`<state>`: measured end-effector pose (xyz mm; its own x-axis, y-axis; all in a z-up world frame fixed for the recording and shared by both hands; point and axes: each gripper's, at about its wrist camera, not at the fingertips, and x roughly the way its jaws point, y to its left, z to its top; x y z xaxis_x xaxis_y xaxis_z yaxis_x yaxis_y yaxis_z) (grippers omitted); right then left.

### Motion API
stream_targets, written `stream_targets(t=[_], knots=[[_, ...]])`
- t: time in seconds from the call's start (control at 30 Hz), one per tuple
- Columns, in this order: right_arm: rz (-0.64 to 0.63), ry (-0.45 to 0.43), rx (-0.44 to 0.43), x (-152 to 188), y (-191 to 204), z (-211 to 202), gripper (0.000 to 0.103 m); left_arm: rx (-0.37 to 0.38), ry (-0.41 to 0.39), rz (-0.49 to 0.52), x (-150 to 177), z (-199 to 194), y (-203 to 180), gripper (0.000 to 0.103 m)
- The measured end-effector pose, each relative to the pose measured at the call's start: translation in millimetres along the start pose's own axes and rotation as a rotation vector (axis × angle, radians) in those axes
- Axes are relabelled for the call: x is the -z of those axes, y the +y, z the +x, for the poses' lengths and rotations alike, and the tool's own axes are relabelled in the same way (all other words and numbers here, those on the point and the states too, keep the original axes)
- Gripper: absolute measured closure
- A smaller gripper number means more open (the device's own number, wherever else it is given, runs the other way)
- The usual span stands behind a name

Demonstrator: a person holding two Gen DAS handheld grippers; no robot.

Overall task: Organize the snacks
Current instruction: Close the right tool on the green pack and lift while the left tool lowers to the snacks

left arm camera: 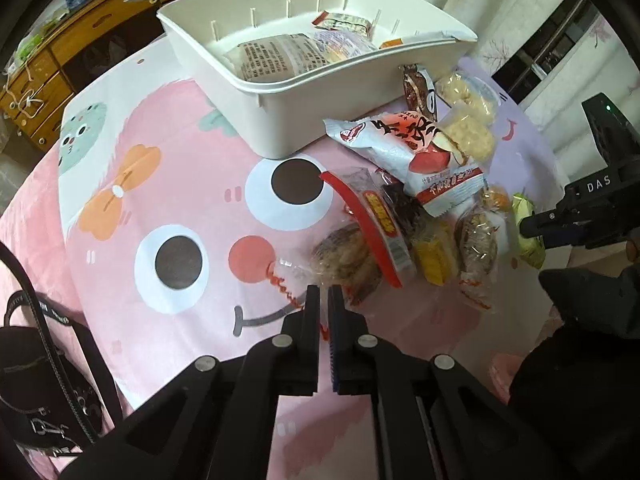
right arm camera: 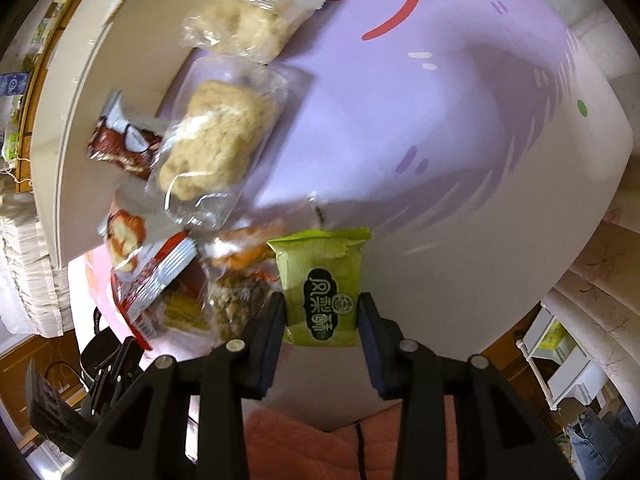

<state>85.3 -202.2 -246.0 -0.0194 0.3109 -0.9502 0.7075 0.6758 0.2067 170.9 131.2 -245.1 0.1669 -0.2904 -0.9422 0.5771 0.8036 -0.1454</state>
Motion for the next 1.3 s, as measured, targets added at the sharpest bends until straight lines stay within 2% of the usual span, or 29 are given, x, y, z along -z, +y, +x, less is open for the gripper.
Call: stream_targets(t=[0.13,0.27,0.33,0.47,0.6,0.8,0.93,1.13,1.3], knots=[[-0.021,-0.046,-0.007,17.1,6.3,-7.4,0.067,0.032,-0.024,-0.018,4.8,-8.2,-1.4,0.101],[-0.034,-0.086,-0.005,37.7,9.2,-11.0,0.067,0.028,-0.011,-0.007,8.0,-6.0,-10.1,0.101],[-0.035,-0.106,-0.002,44.8,9.6,-12.9,0.067,0.017,-0.004,-0.018,8.8,-2.7,-13.7,0.096],[-0.044,-0.140,0.008,63.7,13.7,-19.3,0.067,0.025,-0.003,-0.036,3.8,6.2,-16.6,0.078],[-0.042,-0.152,0.019,80.1,6.4,-26.7,0.067,0.009,0.012,-0.059,-1.1,18.5,-15.5,0.075],[-0.009,-0.149,0.032,86.1,-12.7,-34.3,0.067,0.045,0.014,-0.124,-8.3,28.1,-10.5,0.071],[0.007,-0.140,0.040,80.4,-19.5,-31.6,0.067,0.051,0.023,-0.164,-13.6,34.5,-8.2,0.058],[0.002,-0.133,0.039,77.2,-28.3,-33.0,0.067,0.030,0.024,-0.153,-25.6,41.3,-18.6,0.041],[0.001,-0.117,0.033,65.1,-33.9,-29.5,0.067,0.011,0.031,-0.177,-35.3,46.7,-23.7,0.039]])
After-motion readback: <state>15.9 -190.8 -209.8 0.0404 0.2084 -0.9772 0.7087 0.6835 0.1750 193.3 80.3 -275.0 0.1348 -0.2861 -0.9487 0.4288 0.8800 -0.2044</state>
